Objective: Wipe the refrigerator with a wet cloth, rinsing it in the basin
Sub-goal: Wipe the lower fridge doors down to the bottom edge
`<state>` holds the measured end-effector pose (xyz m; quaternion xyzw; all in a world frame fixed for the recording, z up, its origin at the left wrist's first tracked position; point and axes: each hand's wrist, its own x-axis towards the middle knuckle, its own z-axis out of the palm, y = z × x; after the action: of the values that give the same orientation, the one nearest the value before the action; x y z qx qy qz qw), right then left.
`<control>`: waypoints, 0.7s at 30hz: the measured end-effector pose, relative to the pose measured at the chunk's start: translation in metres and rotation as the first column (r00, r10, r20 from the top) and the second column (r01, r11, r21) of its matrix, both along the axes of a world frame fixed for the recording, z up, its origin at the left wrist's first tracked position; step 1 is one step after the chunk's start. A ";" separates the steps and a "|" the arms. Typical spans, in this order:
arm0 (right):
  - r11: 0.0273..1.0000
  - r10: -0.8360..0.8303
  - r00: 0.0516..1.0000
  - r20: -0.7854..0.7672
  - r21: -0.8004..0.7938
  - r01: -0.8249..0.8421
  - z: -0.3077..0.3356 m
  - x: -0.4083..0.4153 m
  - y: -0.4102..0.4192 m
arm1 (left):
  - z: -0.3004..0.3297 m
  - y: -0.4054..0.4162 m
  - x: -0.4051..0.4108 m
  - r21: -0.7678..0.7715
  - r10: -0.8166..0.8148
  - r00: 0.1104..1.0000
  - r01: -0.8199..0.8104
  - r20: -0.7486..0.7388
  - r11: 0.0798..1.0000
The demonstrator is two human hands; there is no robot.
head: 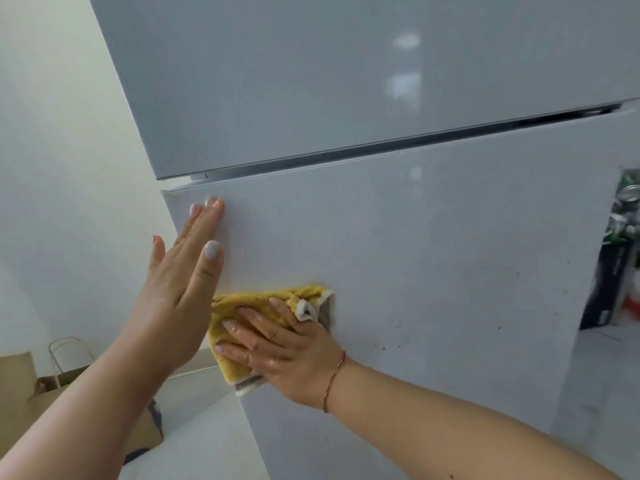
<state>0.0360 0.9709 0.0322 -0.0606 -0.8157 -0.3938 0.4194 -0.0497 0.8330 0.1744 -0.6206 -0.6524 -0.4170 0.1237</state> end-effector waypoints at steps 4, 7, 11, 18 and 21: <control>0.997 -0.044 0.999 0.012 0.065 0.043 -0.014 0.054 0.032 | -0.008 0.007 0.004 0.054 0.110 0.991 -0.106 -0.075 0.993; 0.994 -0.081 0.997 -0.004 0.072 0.081 -0.014 0.094 0.056 | -0.014 0.014 0.017 0.080 0.219 0.941 -0.205 -0.258 0.975; 0.992 -0.121 0.990 -0.073 0.028 0.123 -0.002 0.133 0.078 | -0.021 0.034 0.047 0.005 0.078 0.883 -0.085 -0.463 0.996; 0.980 -0.187 0.927 -0.324 -0.121 0.155 0.045 0.196 0.116 | -0.005 0.084 0.093 -0.045 -0.066 0.792 0.049 -0.608 0.998; 0.941 -0.306 0.853 -0.422 -0.272 0.203 0.072 0.228 0.138 | 0.002 0.104 0.107 -0.063 -0.083 0.717 0.055 -0.693 0.997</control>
<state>0.2635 1.1088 0.1047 -0.3051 -0.7163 -0.3292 0.5343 0.0573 0.9375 0.1767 -0.7577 -0.5427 -0.1461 0.3317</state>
